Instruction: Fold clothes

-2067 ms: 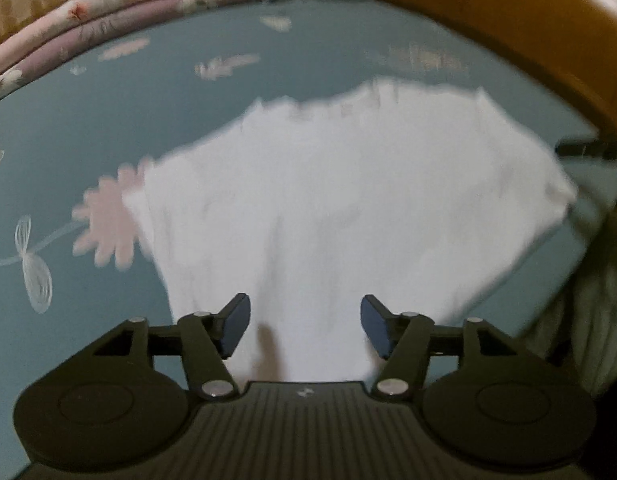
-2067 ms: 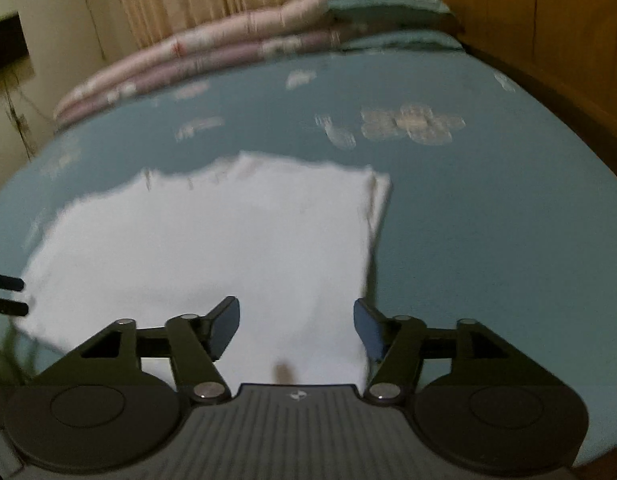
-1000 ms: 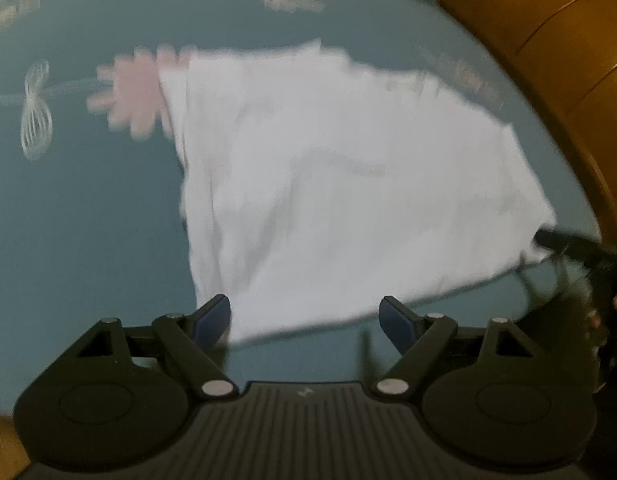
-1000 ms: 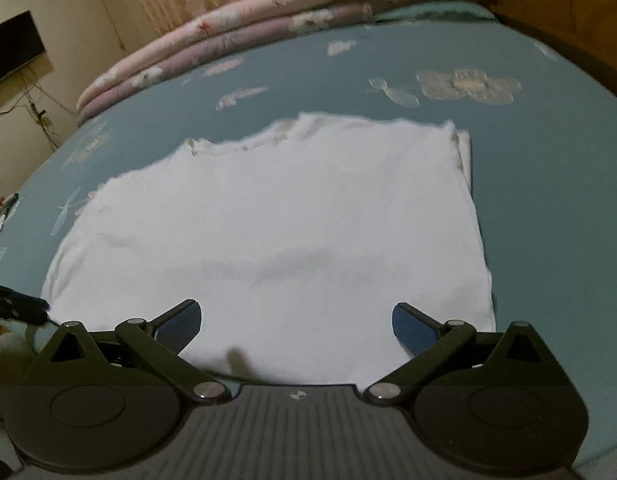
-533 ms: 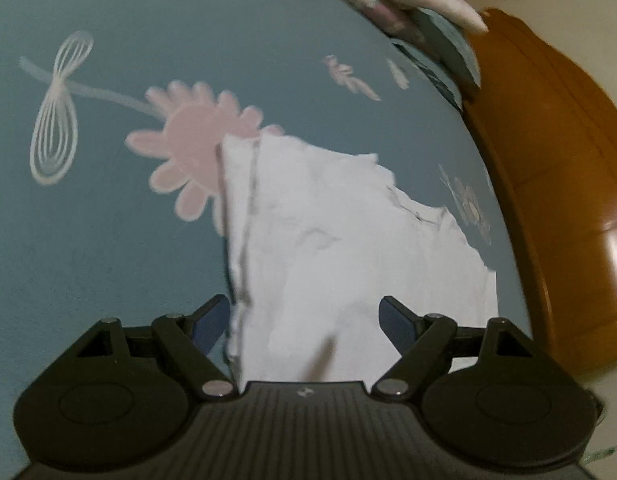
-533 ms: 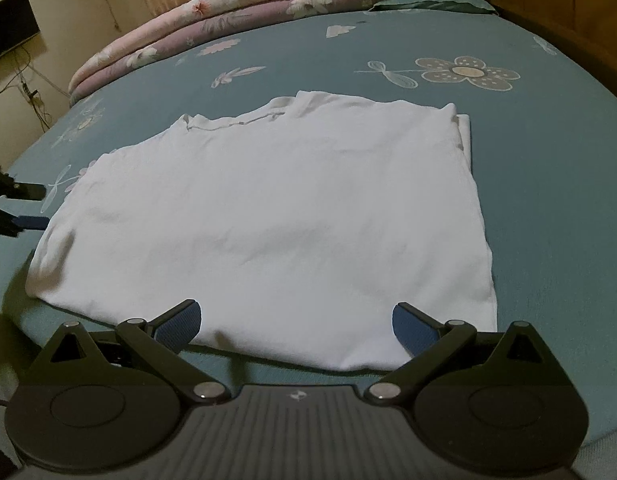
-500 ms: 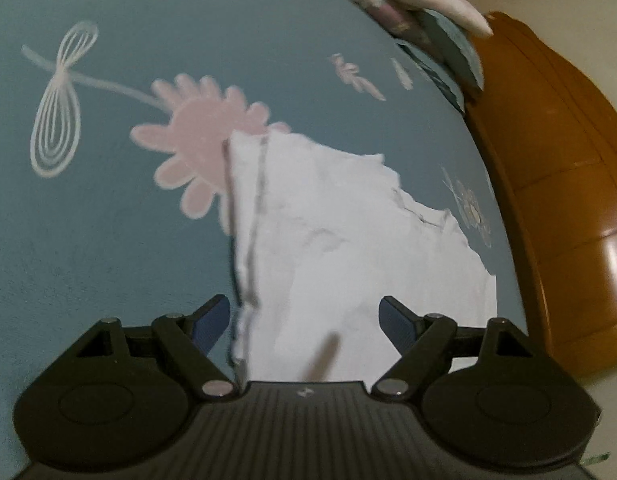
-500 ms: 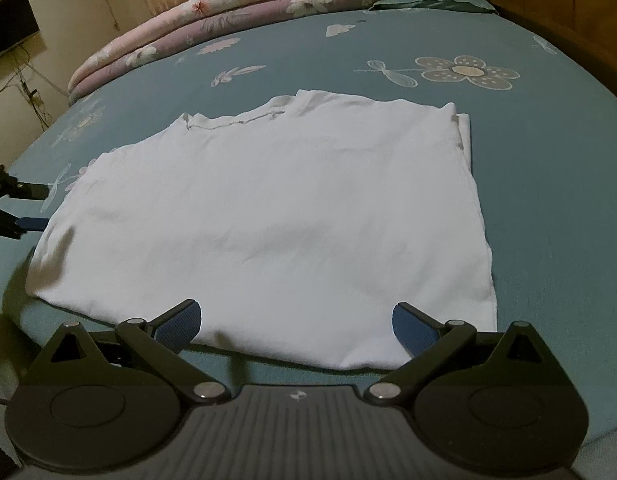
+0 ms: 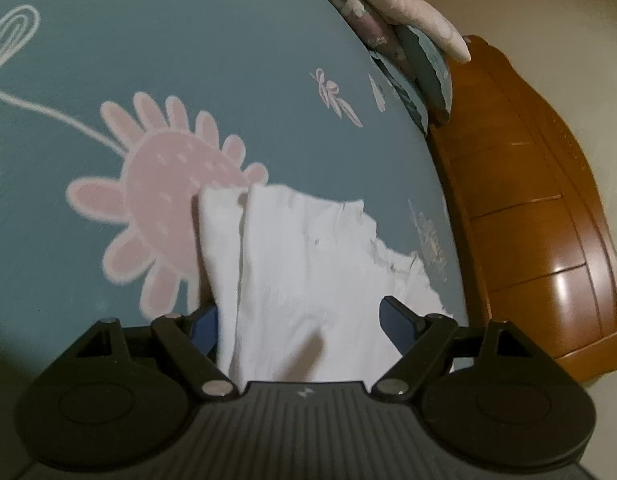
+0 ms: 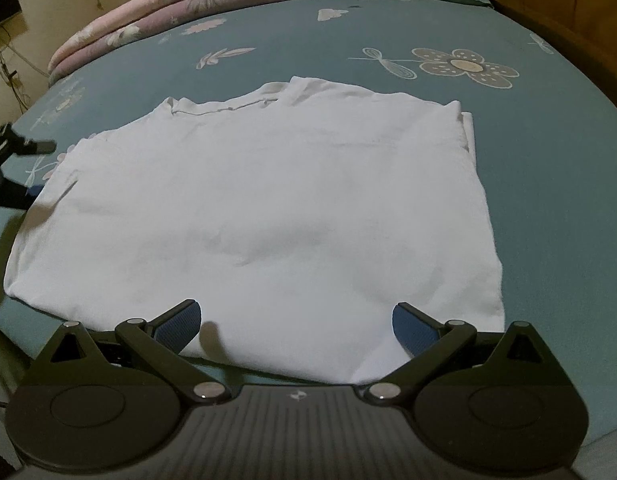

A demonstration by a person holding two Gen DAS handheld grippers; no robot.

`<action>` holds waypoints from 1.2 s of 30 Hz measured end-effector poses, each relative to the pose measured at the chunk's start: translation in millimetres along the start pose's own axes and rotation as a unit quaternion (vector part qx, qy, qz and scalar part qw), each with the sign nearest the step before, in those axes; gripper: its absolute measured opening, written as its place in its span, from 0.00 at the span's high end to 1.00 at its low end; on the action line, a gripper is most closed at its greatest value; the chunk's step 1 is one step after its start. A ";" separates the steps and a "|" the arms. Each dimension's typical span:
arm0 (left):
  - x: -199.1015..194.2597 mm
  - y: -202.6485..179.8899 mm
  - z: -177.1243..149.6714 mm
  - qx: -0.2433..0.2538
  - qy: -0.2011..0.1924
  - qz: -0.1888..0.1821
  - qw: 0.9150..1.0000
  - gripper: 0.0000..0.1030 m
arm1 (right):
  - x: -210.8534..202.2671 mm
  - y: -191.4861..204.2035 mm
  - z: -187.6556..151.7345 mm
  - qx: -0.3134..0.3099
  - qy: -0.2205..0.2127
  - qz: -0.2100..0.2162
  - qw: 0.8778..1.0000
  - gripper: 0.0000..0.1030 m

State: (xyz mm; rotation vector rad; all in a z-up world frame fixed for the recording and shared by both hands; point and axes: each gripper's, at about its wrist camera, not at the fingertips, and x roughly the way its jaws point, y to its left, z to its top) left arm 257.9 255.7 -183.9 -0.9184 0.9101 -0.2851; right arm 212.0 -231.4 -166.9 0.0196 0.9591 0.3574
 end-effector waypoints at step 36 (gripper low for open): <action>-8.0 4.6 -43.5 0.008 0.041 -0.082 0.996 0.20 | 1.7 -0.8 -2.0 -0.006 -0.003 0.017 1.000 0.00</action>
